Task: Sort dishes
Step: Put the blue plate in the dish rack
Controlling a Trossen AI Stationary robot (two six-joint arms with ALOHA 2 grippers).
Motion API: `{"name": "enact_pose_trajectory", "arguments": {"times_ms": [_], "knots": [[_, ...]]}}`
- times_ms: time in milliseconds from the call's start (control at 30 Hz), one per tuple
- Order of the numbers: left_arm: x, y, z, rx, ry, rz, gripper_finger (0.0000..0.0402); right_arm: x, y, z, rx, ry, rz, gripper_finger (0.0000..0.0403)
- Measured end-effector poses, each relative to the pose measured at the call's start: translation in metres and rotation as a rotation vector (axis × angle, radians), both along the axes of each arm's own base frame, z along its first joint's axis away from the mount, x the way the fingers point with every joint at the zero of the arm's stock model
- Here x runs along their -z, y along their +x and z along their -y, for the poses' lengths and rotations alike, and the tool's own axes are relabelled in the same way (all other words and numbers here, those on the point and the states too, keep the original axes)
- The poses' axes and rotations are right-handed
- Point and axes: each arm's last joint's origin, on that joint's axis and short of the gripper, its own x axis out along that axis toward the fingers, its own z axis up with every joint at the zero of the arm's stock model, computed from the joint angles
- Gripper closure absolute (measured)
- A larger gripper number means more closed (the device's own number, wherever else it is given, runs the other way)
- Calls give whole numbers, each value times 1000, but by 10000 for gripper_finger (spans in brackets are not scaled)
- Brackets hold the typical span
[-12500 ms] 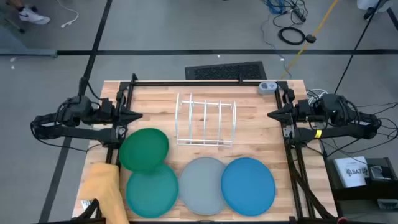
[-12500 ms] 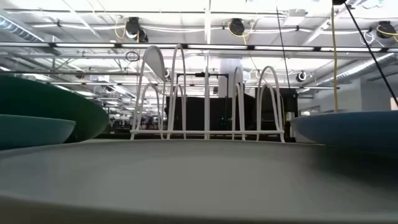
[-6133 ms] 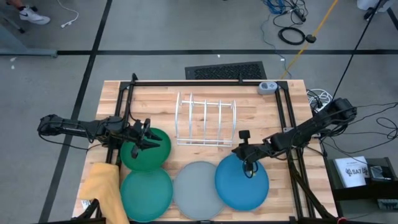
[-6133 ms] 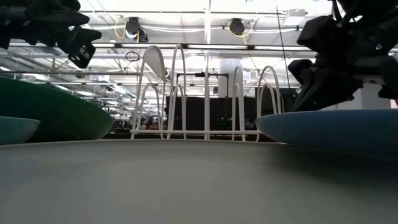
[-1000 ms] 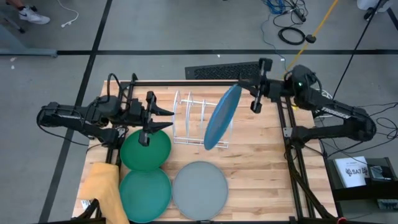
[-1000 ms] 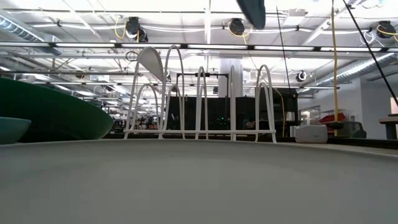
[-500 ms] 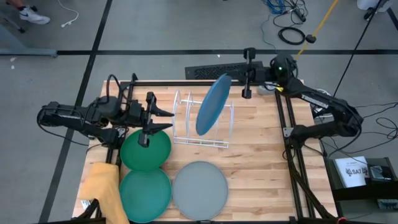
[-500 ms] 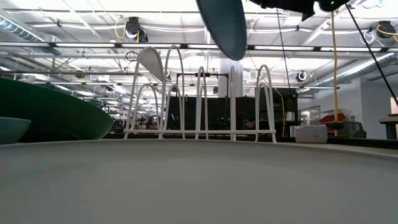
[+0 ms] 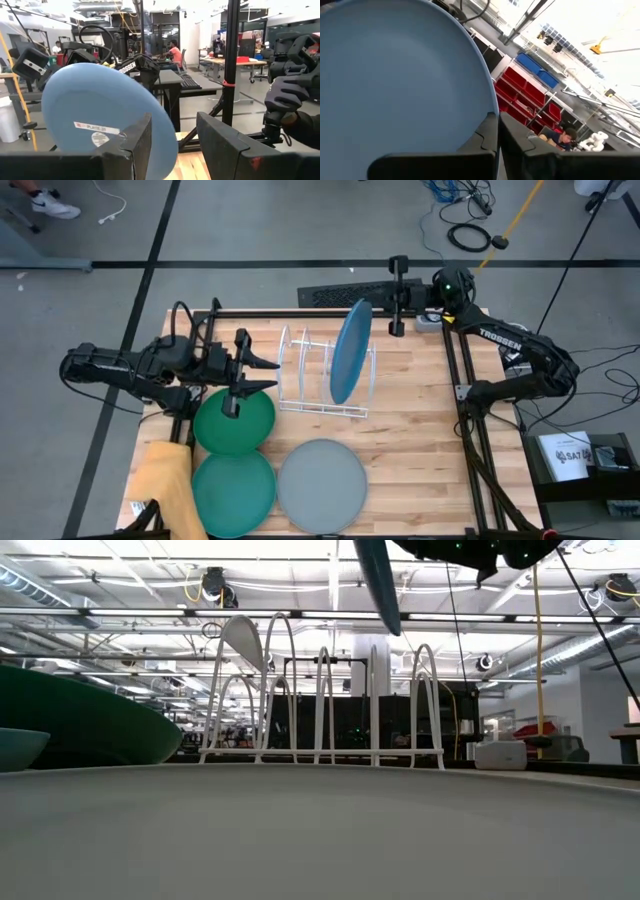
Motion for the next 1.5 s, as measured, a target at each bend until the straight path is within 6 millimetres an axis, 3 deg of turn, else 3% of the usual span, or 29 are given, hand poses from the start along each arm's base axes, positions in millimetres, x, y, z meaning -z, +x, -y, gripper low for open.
{"name": "enact_pose_trajectory", "arguments": {"times_ms": [1500], "knots": [[0,0,0,-1,7,0,244,0,-4,4,-1,2,-6,403]]}}
